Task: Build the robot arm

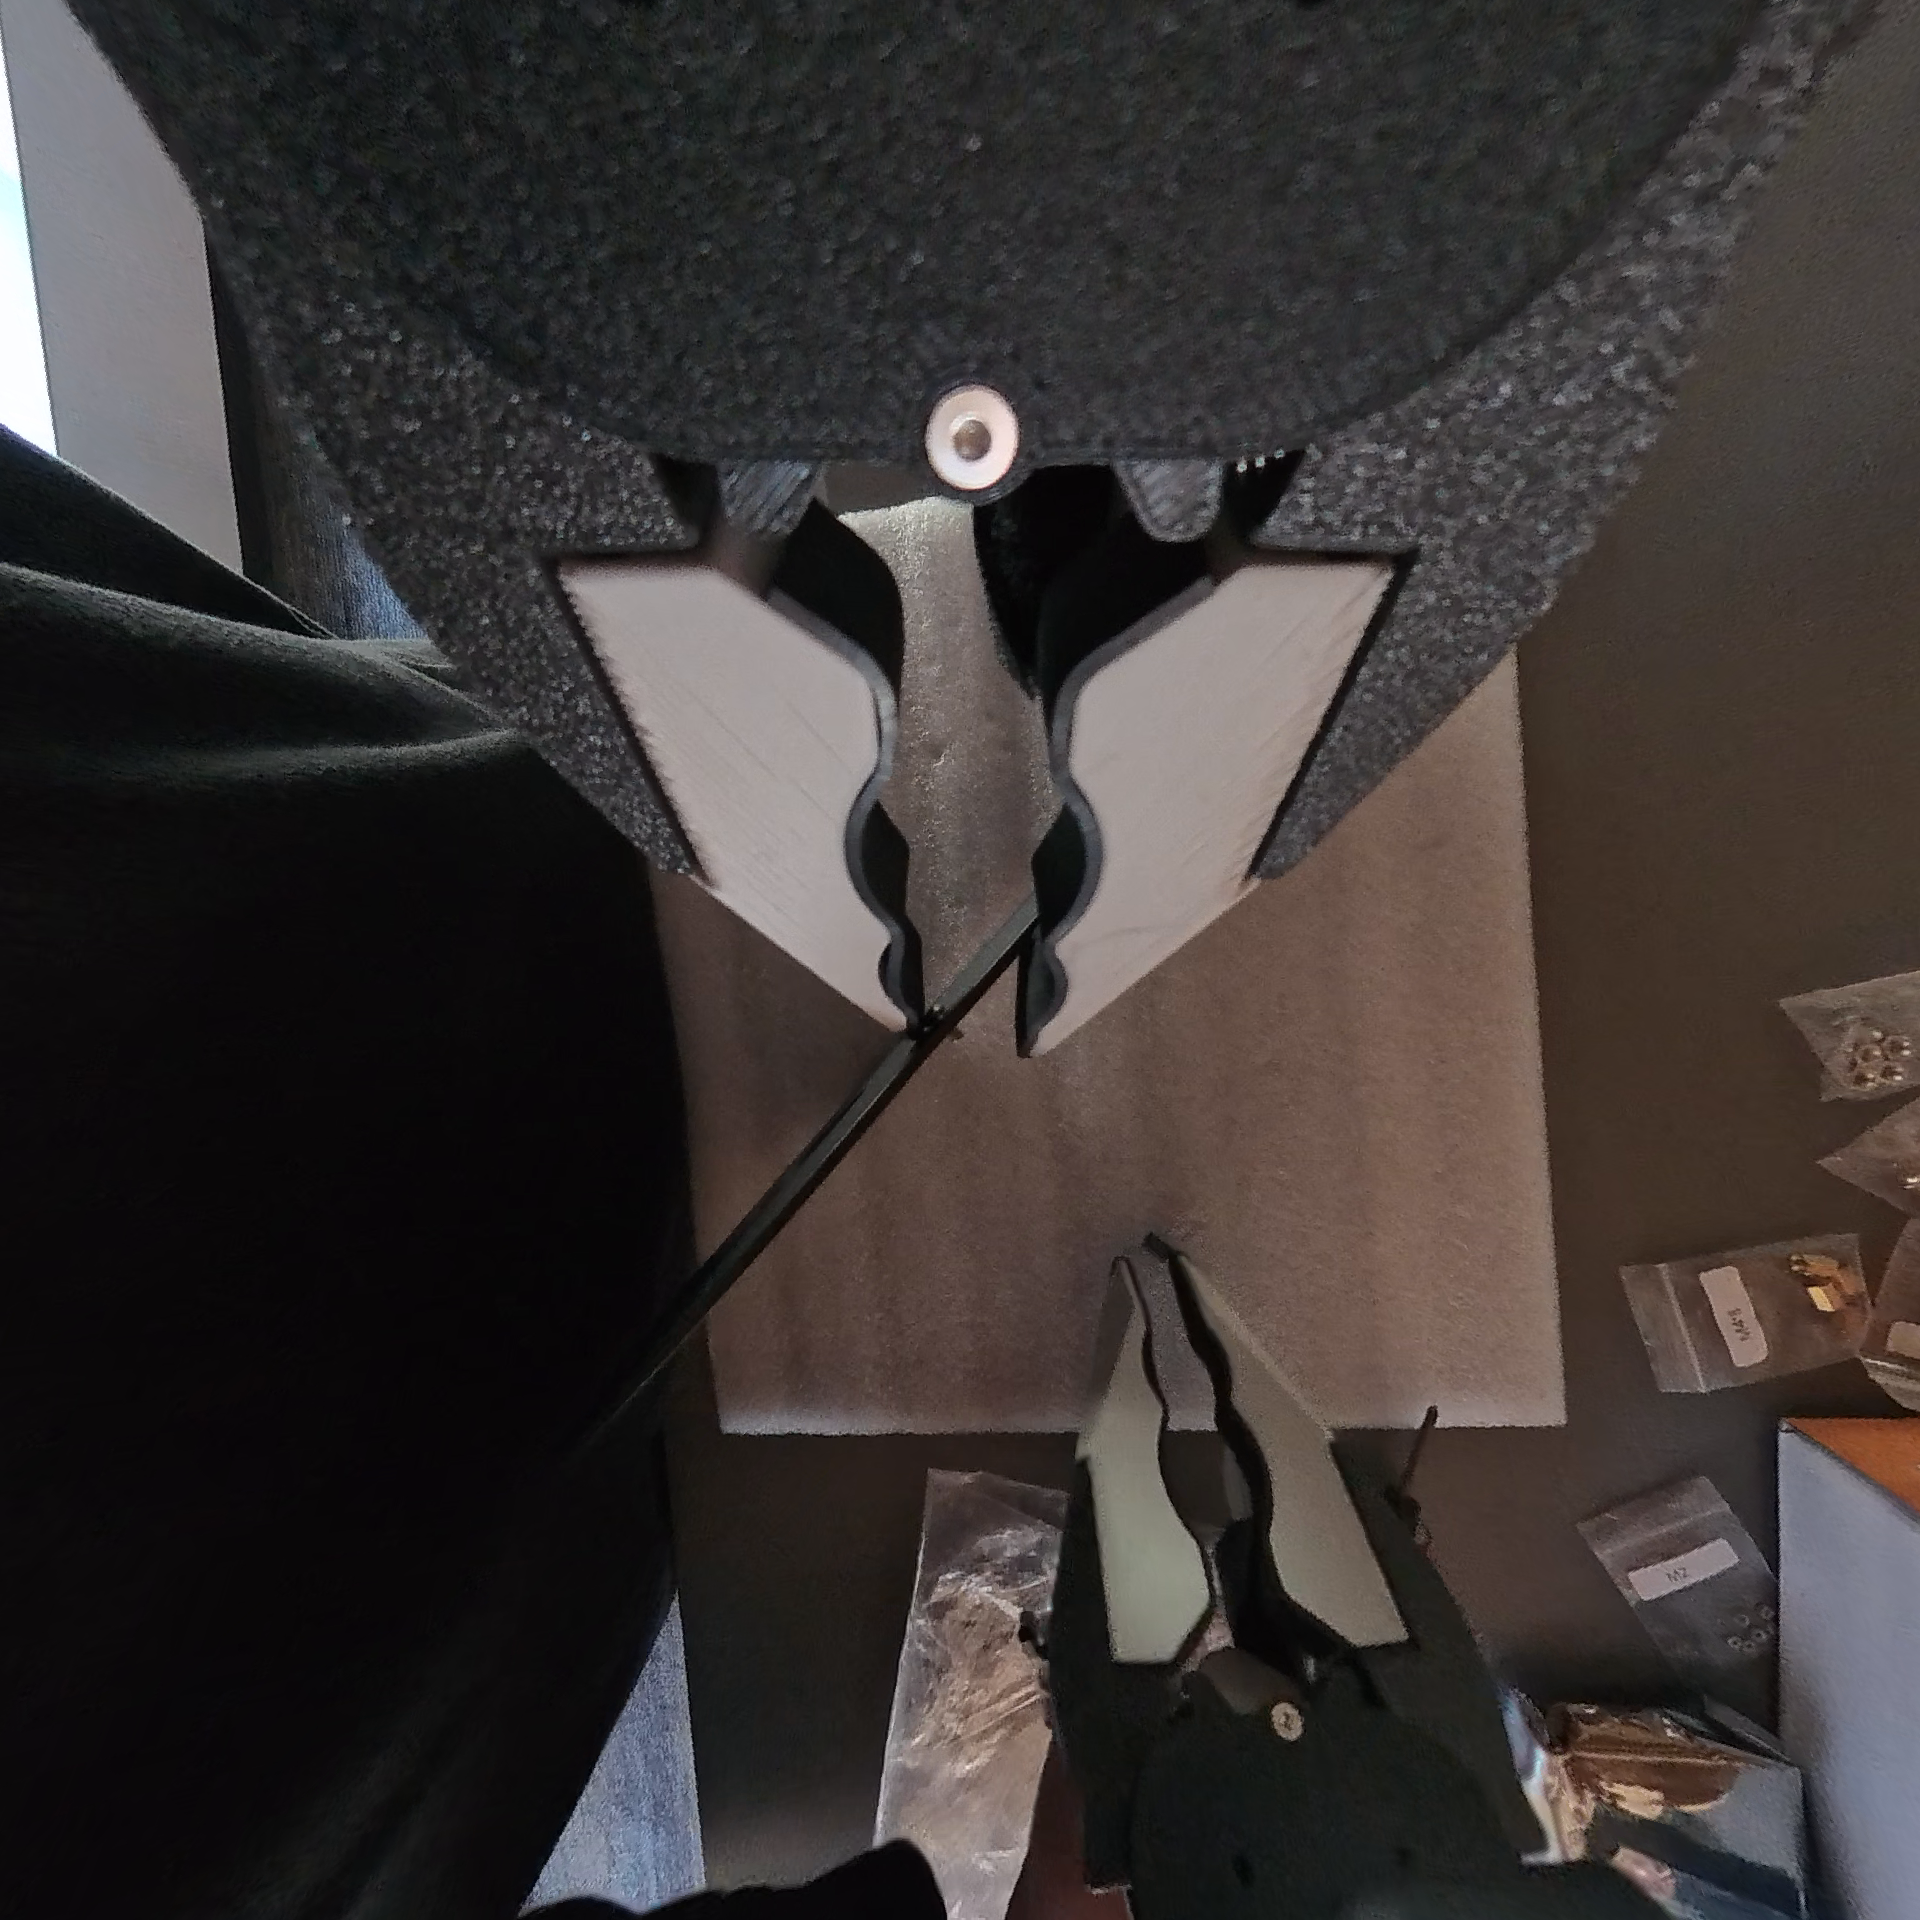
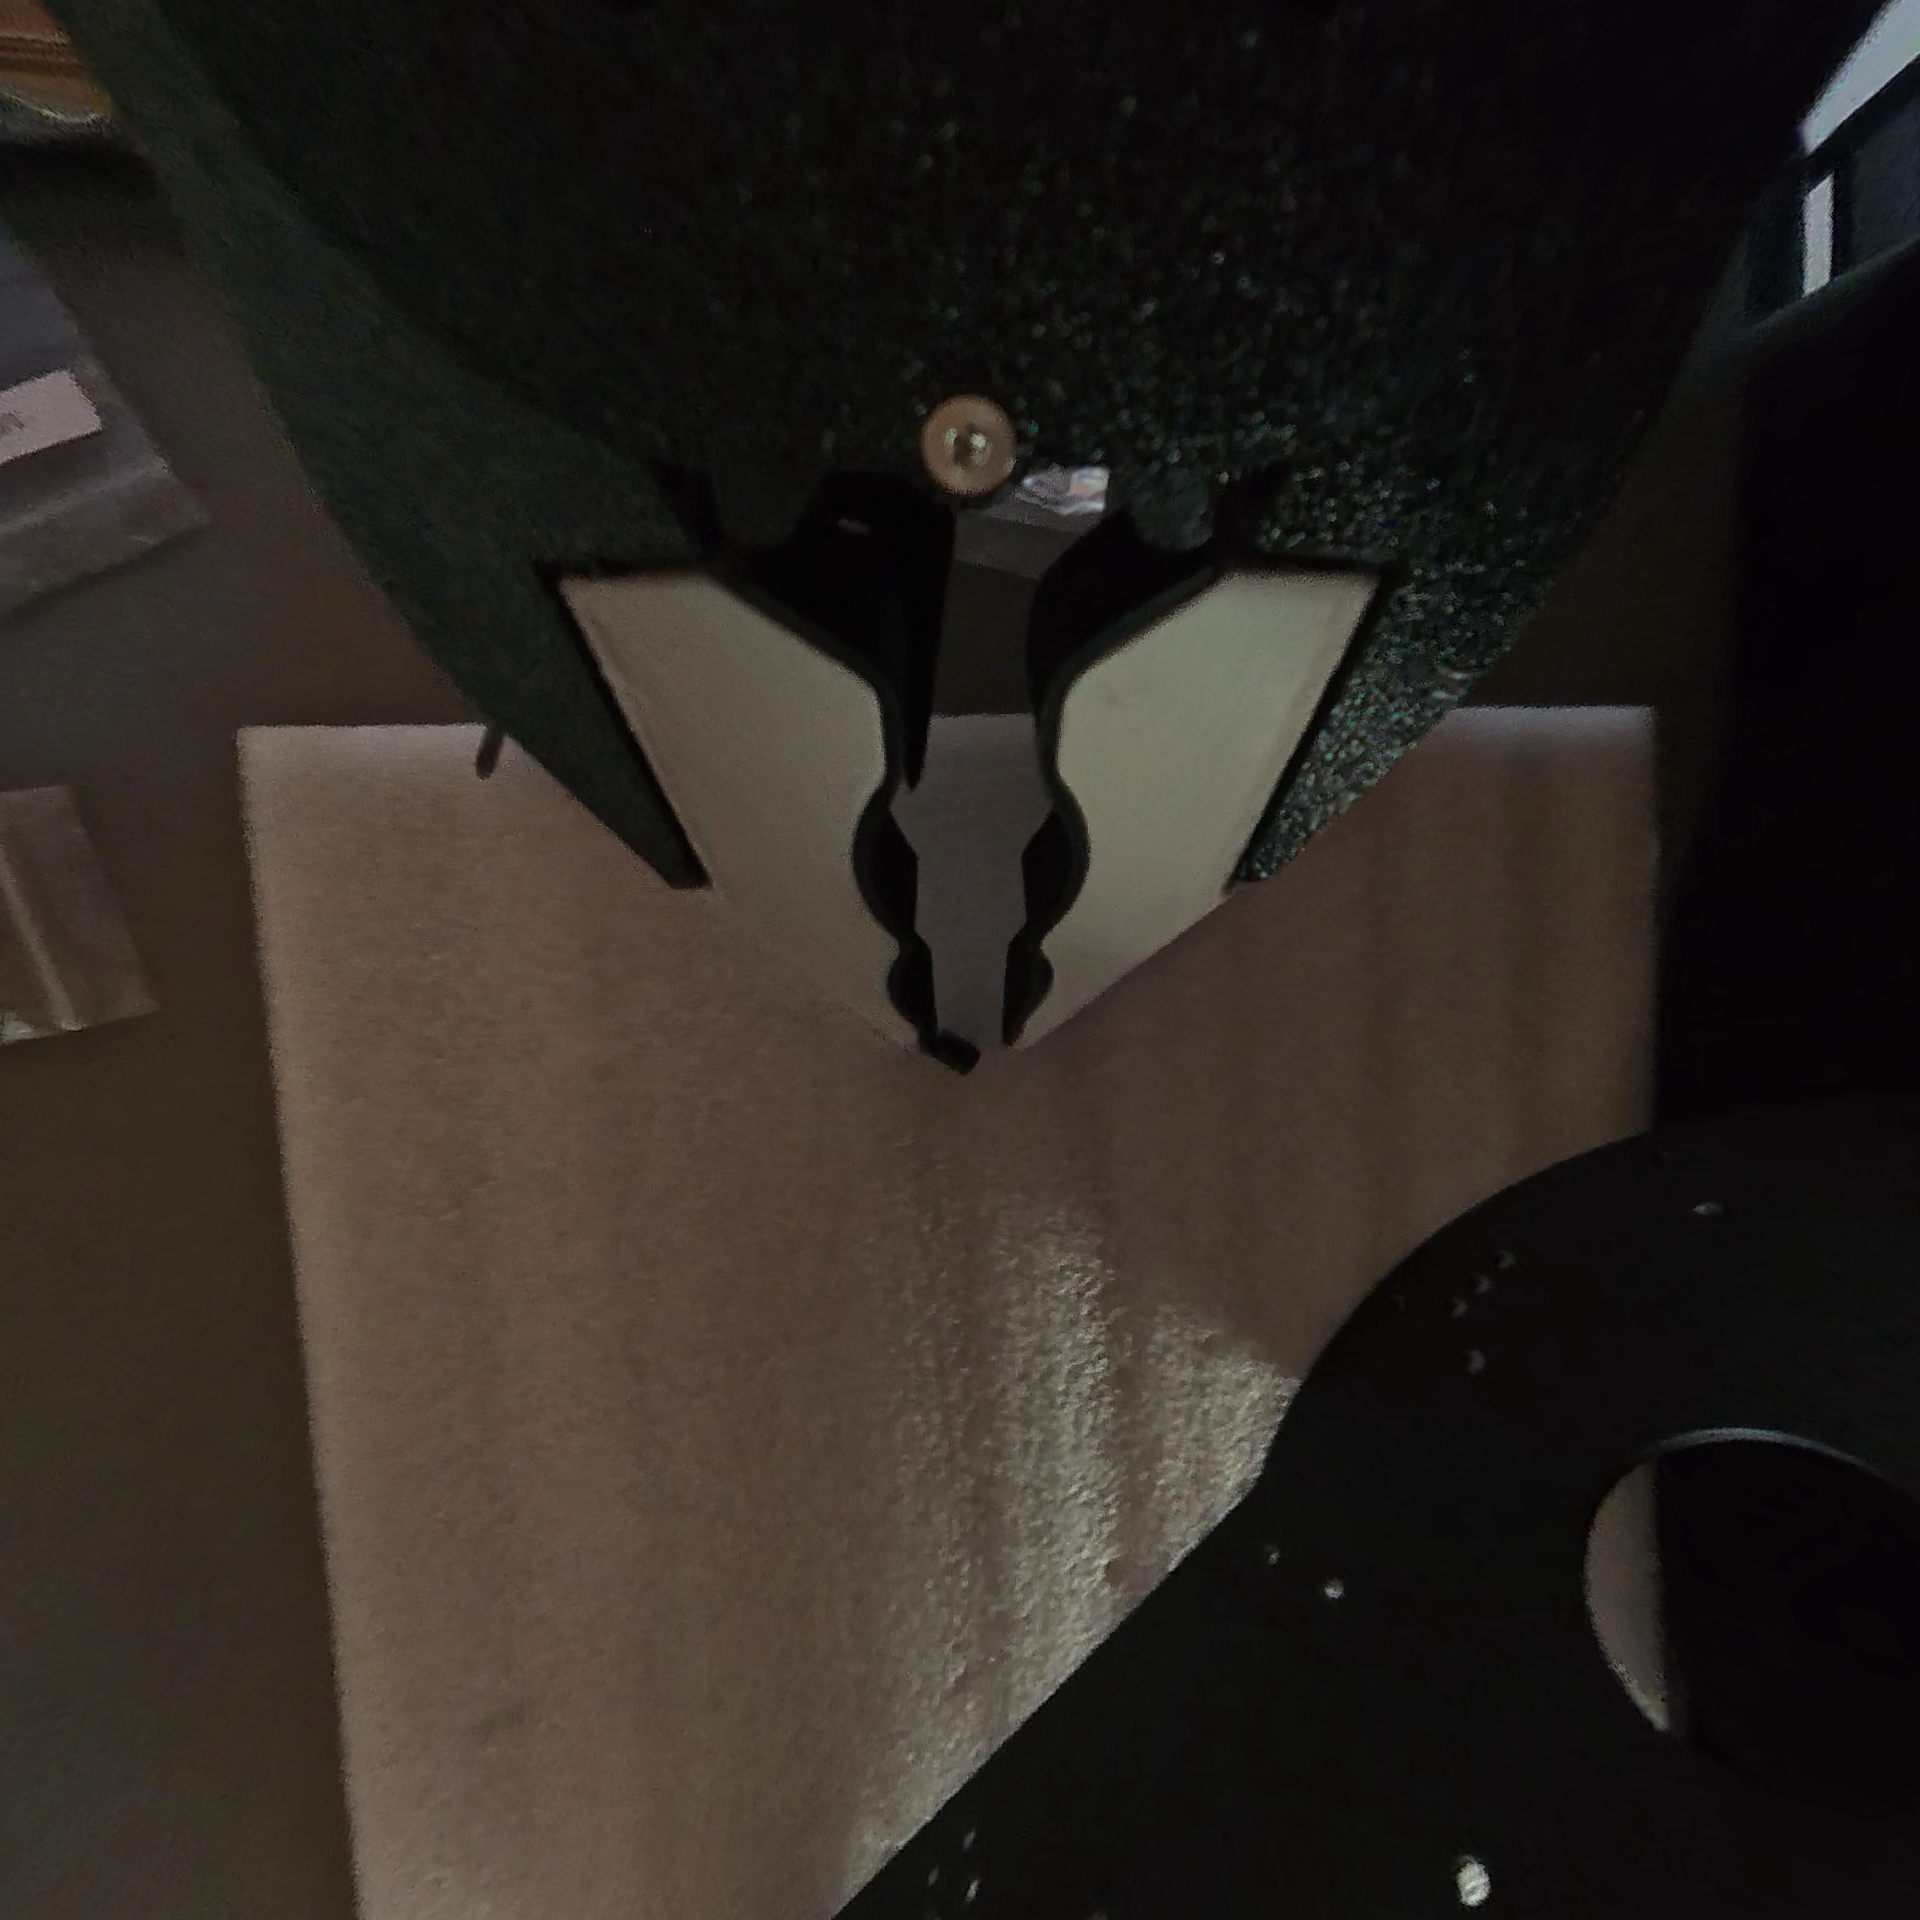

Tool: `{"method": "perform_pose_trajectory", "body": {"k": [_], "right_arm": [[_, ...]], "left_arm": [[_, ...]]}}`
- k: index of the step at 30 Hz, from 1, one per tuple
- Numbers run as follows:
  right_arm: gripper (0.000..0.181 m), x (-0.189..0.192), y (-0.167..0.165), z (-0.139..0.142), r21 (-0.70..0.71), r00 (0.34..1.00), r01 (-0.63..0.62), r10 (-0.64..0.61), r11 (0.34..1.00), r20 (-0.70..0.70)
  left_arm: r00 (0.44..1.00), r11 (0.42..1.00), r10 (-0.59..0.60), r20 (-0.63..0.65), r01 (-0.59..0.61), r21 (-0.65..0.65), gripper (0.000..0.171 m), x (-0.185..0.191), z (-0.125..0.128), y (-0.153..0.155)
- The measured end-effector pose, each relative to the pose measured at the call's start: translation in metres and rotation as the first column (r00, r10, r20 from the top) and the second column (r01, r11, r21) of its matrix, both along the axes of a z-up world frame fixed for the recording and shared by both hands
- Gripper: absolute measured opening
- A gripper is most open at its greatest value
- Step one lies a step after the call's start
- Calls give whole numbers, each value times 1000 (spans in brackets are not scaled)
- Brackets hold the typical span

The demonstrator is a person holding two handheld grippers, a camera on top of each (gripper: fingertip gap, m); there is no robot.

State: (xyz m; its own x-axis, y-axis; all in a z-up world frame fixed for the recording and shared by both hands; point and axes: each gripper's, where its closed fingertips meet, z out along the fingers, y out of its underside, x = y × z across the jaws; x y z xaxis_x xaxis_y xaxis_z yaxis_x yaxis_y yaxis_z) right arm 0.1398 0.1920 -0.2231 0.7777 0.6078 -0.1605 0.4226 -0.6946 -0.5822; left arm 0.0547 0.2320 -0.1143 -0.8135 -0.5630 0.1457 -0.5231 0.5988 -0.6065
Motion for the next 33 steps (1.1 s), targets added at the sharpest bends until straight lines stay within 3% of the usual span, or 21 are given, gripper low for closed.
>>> {"method": "perform_pose_trajectory", "body": {"k": [10,20,23,28,33], "right_arm": [[13,2,6,3,133,998,-38,30,990,59],[5,-5,2,0,159,993,-108,100,981,57],[5,-12,10,25,254,996,-86,80,963,32],[5,-57,26,100,479,990,-105,135,872,-29],[4,-79,44,116,560,987,-138,163,817,6]], "left_arm": [[1000,1000,7,4,-7,-2,17,-1,0,0],[1000,1000,11,0,-11,-3,17,-1,0,0],[1000,1000,11,1,-11,-4,17,-1,0,0],[1000,1000,10,0,-10,-4,18,0,0,0],[1000,1000,8,-2,-8,-5,18,1,0,0]]}}
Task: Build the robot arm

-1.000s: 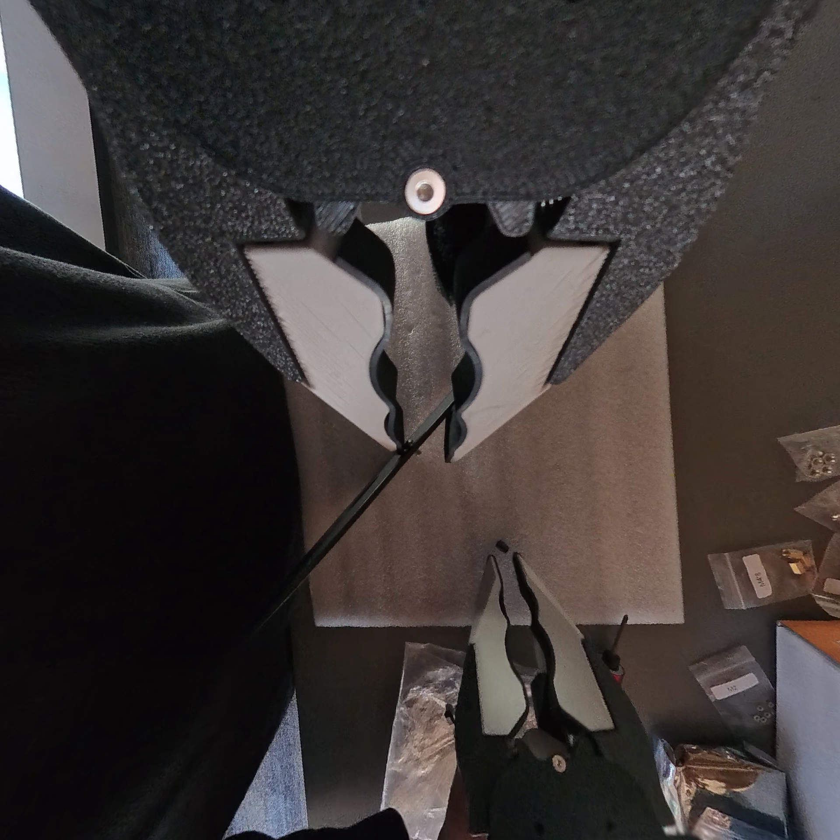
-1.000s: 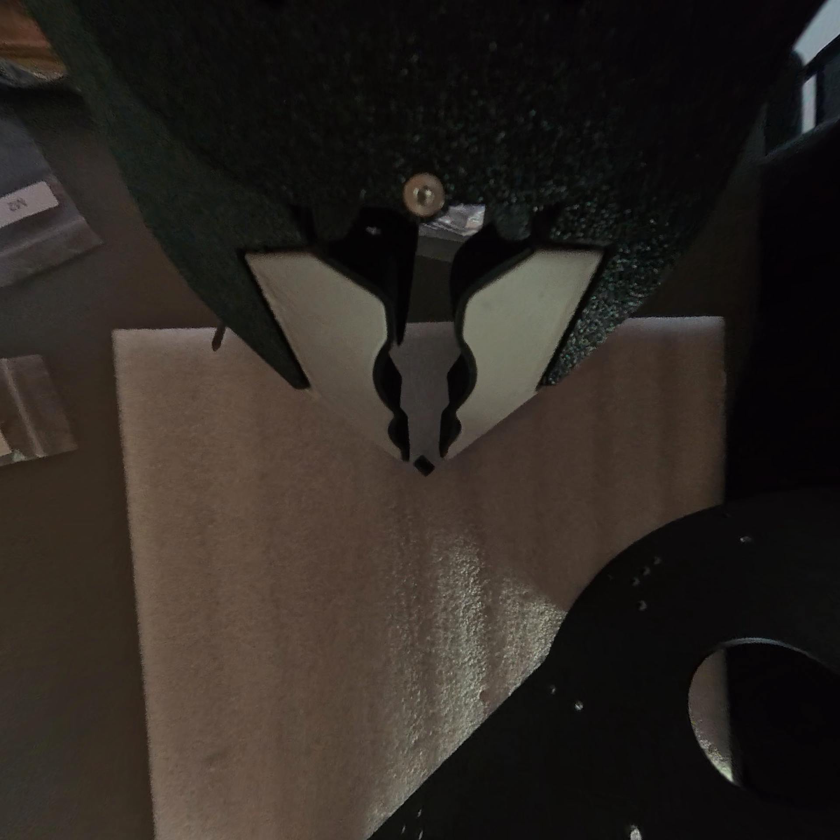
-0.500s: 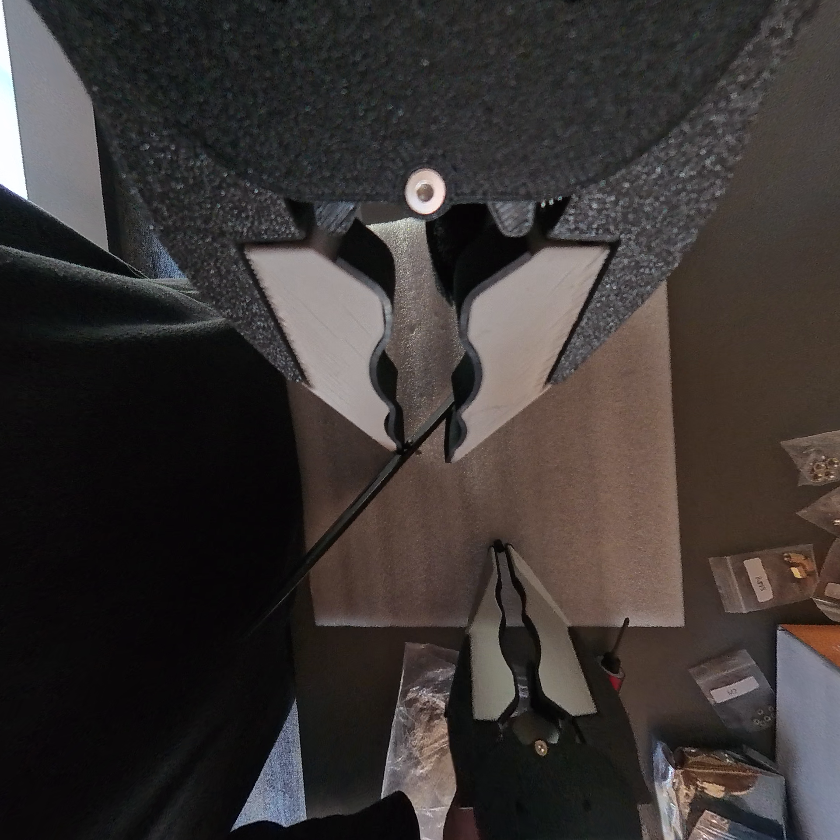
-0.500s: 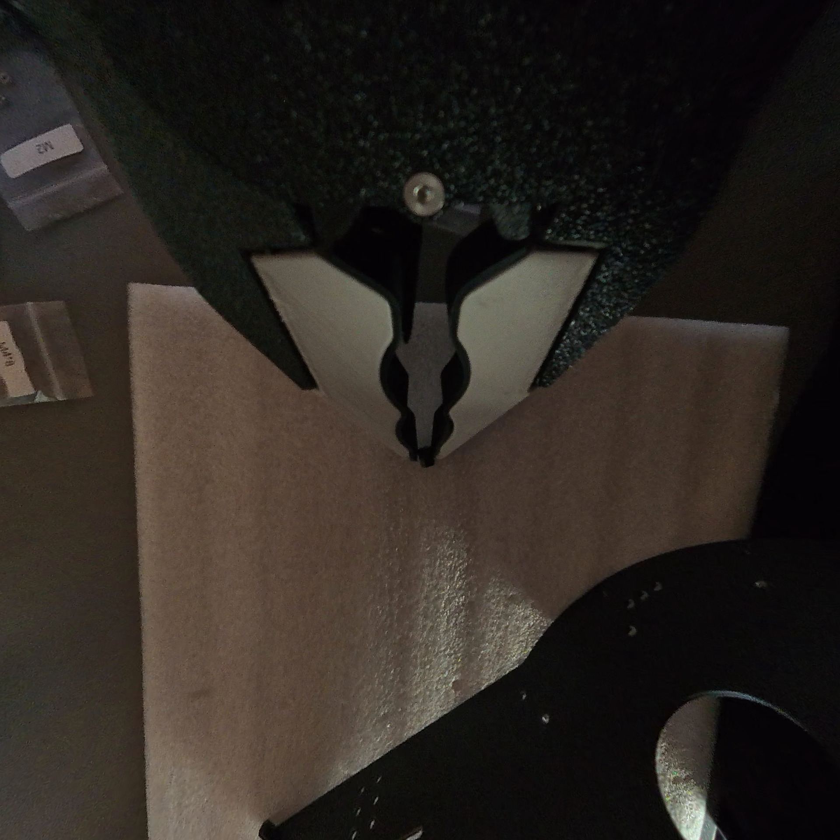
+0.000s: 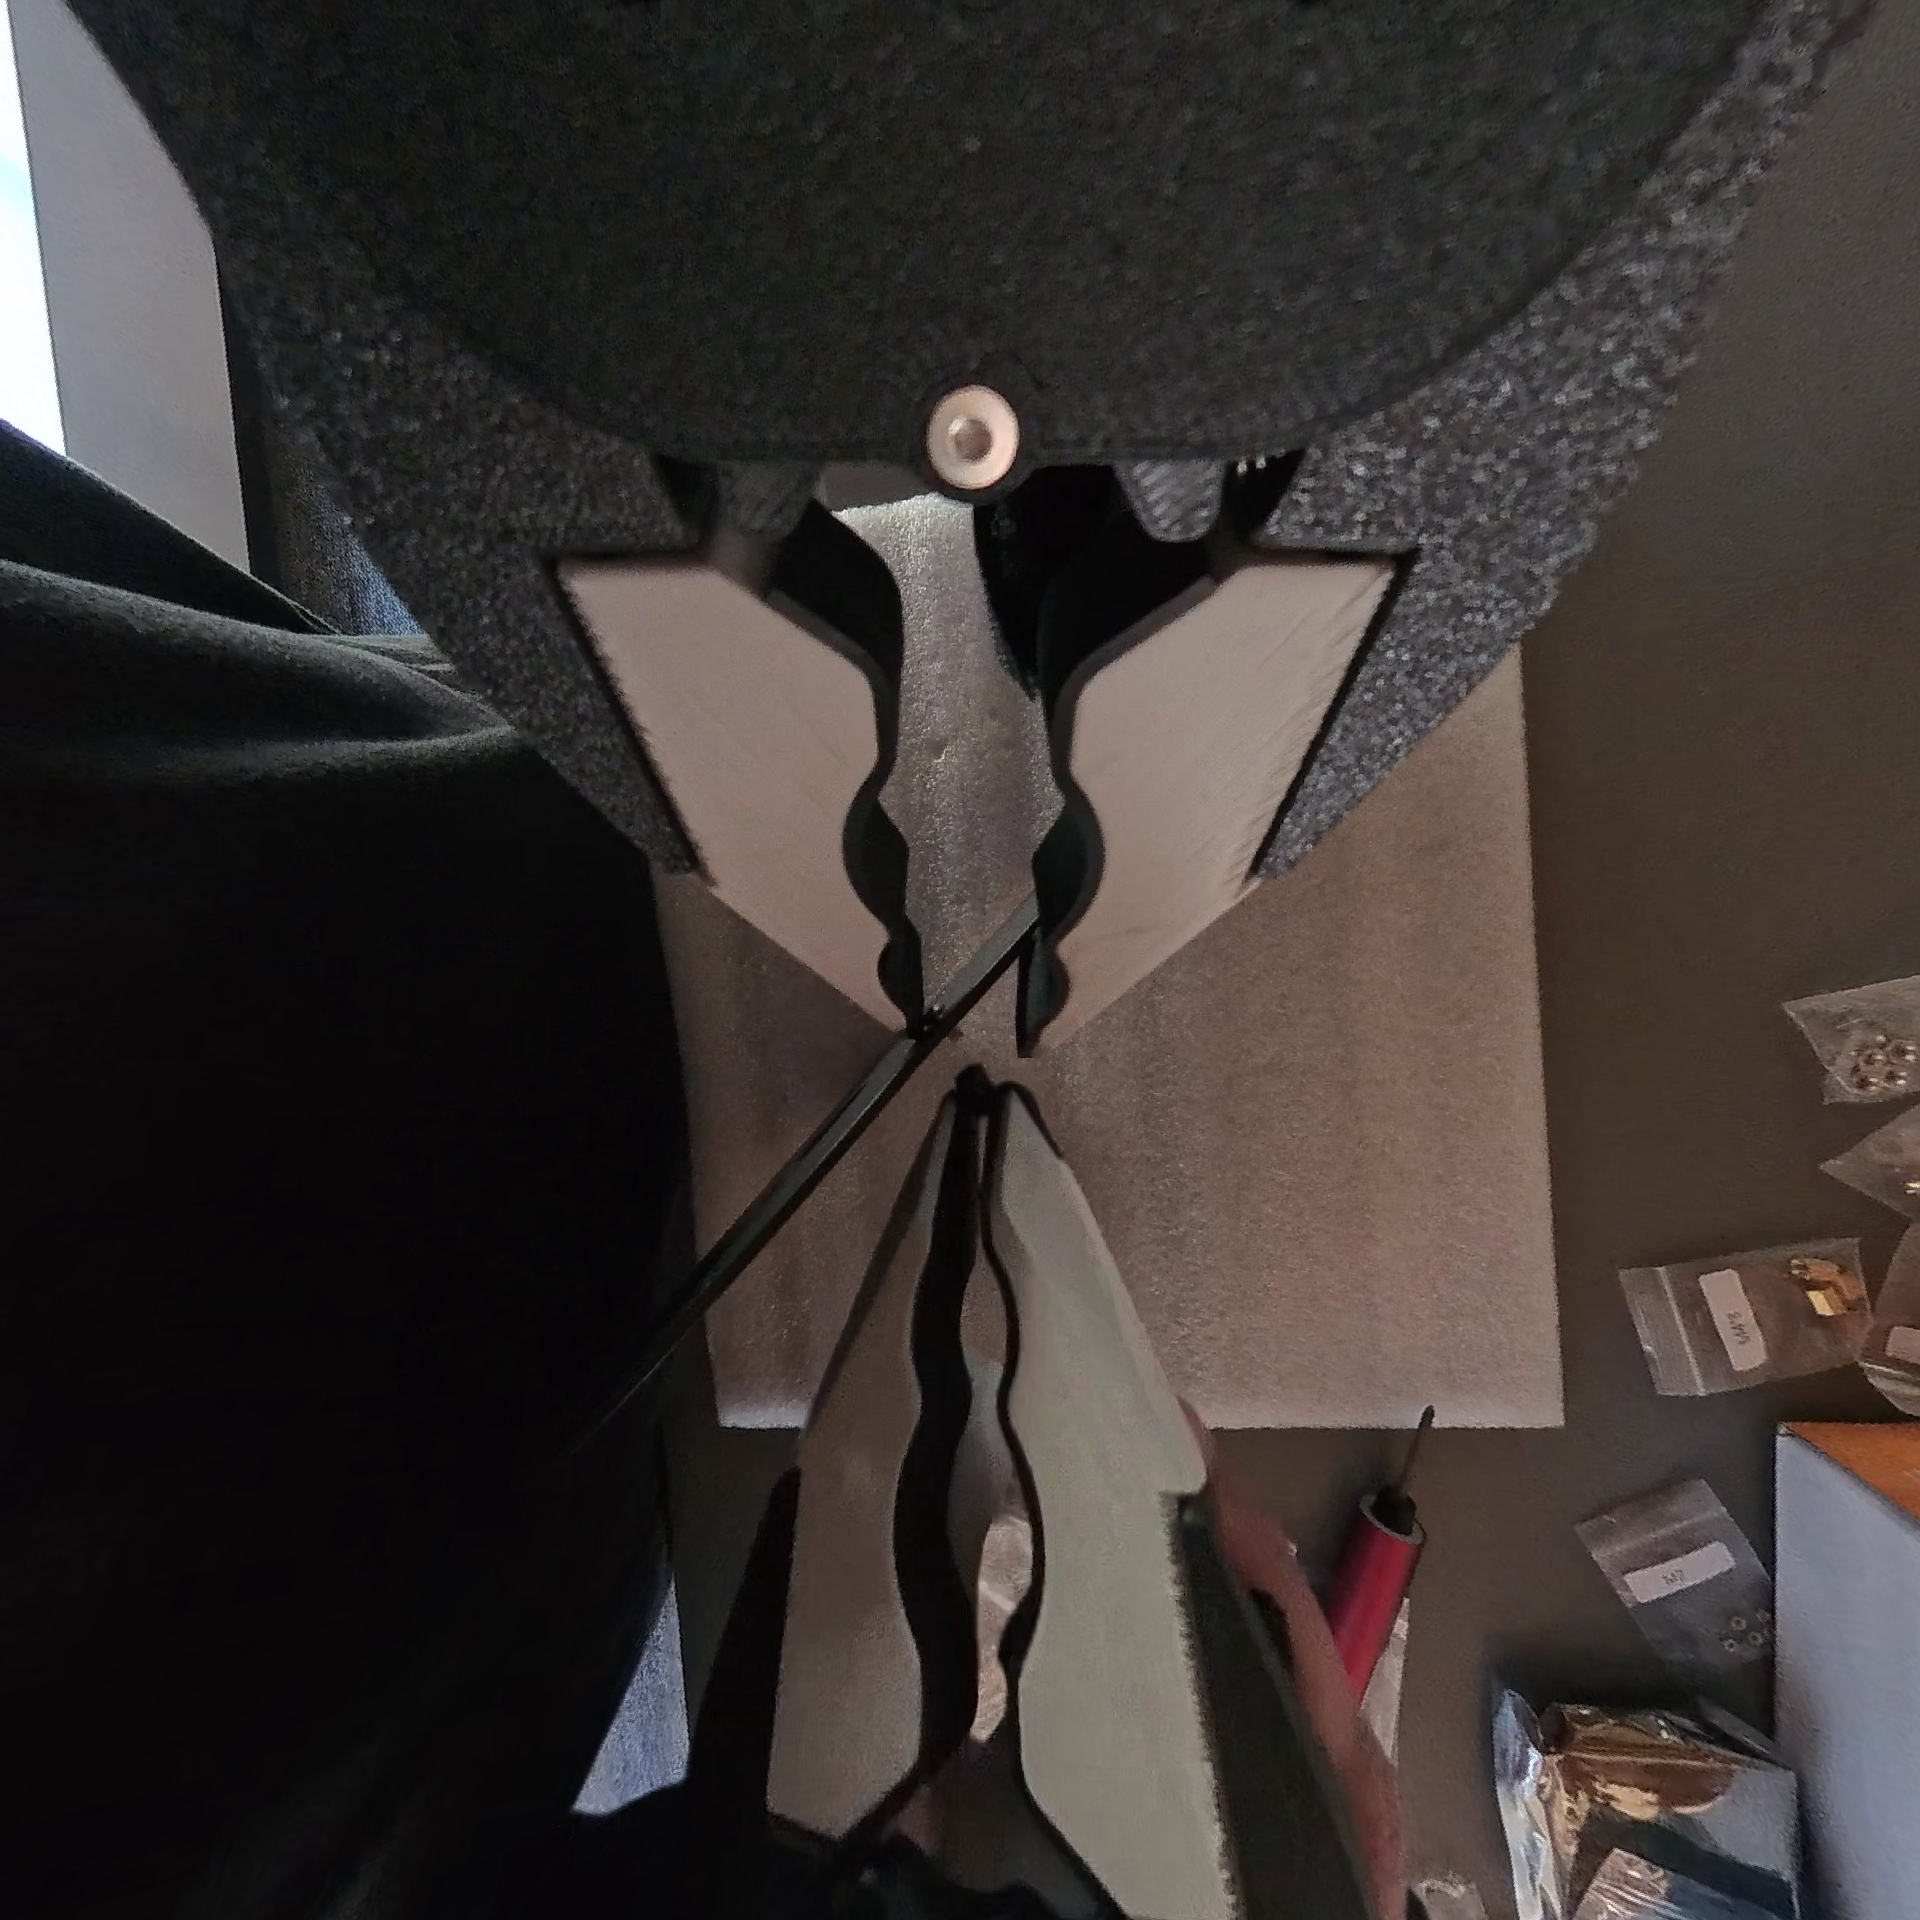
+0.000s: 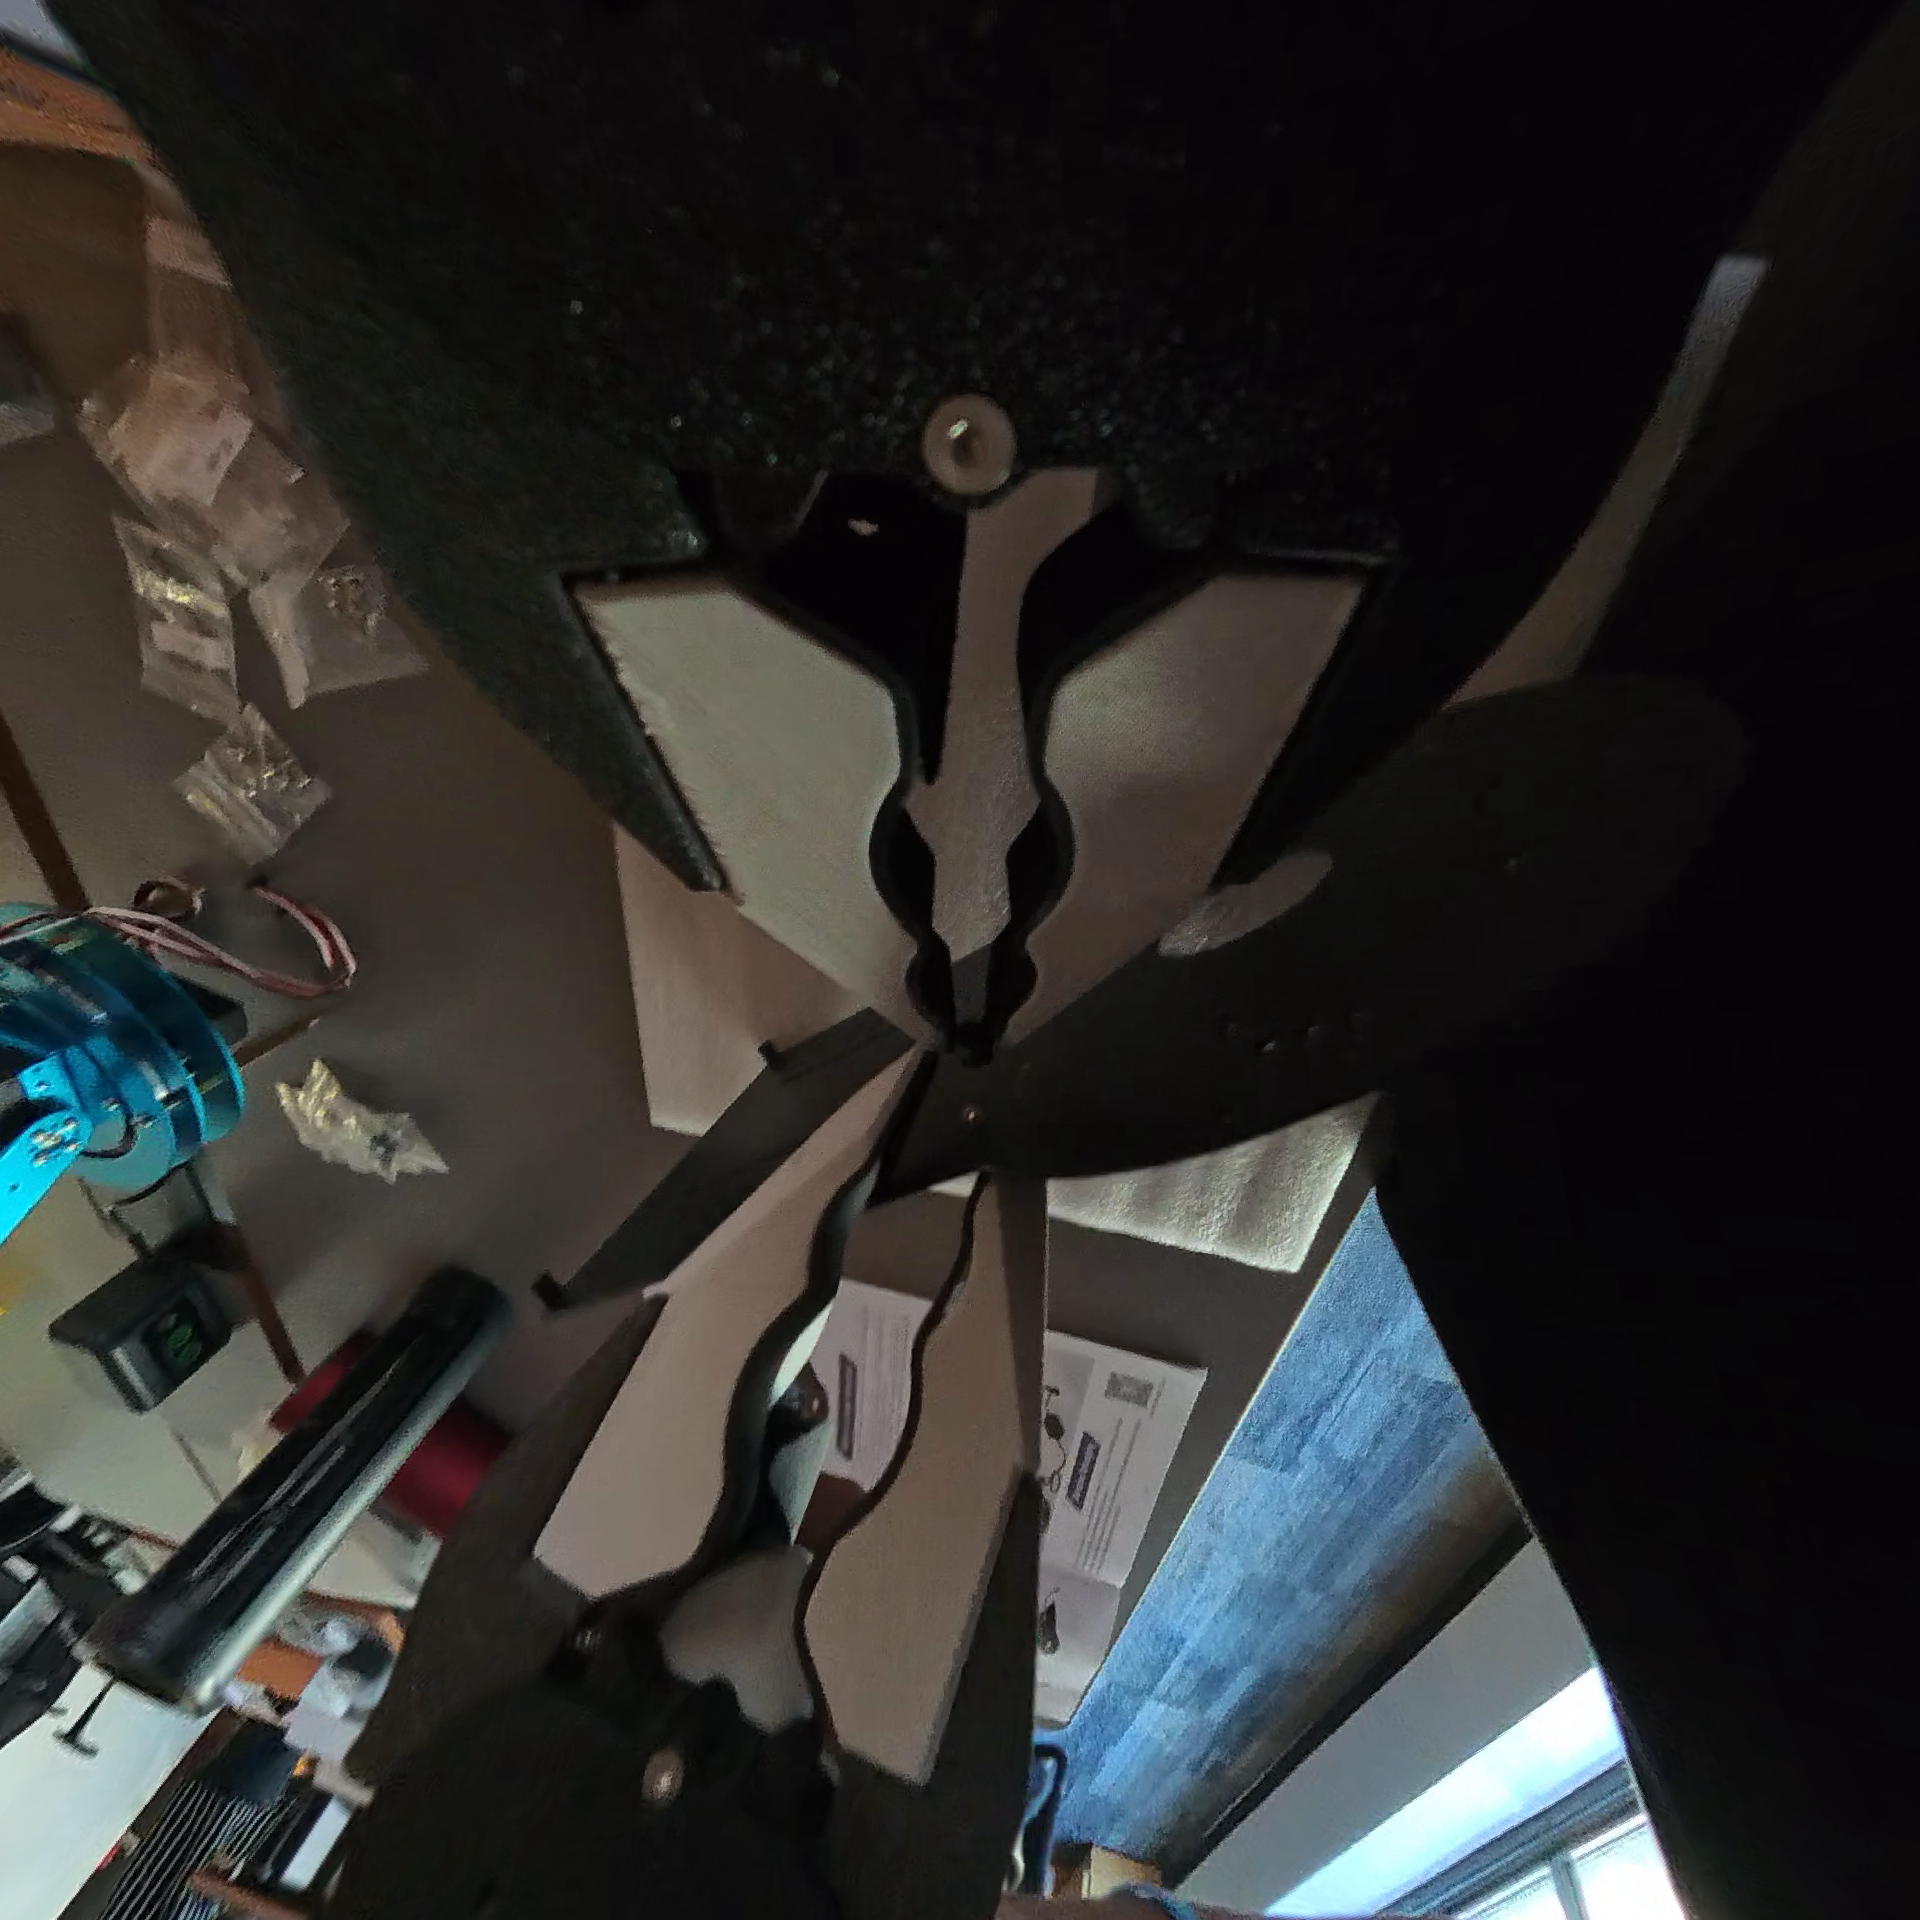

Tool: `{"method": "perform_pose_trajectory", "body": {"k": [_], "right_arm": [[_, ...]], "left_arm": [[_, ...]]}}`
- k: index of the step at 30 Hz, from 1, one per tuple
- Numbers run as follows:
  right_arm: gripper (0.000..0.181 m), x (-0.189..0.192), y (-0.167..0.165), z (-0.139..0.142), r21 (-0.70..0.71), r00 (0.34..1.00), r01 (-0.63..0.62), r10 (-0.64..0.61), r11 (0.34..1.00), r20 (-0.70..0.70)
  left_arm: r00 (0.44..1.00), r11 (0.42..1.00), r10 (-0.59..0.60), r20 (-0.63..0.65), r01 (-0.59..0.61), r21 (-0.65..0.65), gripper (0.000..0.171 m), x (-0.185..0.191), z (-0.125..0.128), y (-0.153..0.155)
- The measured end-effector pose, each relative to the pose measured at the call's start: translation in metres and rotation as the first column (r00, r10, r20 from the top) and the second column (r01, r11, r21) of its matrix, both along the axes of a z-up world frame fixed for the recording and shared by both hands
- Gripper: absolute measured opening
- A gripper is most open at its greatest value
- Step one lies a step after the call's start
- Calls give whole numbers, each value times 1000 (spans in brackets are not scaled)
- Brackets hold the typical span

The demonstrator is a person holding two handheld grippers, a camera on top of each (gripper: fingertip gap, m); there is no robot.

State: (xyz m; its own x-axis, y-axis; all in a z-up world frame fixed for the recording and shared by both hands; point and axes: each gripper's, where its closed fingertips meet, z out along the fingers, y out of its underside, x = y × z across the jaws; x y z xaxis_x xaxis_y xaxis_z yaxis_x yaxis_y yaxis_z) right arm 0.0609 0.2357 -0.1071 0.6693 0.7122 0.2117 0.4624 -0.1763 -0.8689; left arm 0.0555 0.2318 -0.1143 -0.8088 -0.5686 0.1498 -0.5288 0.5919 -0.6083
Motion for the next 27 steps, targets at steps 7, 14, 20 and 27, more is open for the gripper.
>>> {"method": "perform_pose_trajectory", "body": {"k": [7,14,20,27], "right_arm": [[4,-5,4,6,68,997,-36,31,997,71],[5,-5,6,5,69,990,-70,61,995,131],[4,-5,6,6,110,971,-137,112,984,211],[4,-4,6,5,48,931,-251,227,967,284]], "left_arm": [[1000,1000,-2,-3,2,-4,17,0,0,0],[1000,1000,-5,-5,5,-5,16,1,0,0],[1000,1000,-8,-8,8,-10,16,0,0,0],[1000,1000,-12,-16,12,-12,16,1,0,0]]}}
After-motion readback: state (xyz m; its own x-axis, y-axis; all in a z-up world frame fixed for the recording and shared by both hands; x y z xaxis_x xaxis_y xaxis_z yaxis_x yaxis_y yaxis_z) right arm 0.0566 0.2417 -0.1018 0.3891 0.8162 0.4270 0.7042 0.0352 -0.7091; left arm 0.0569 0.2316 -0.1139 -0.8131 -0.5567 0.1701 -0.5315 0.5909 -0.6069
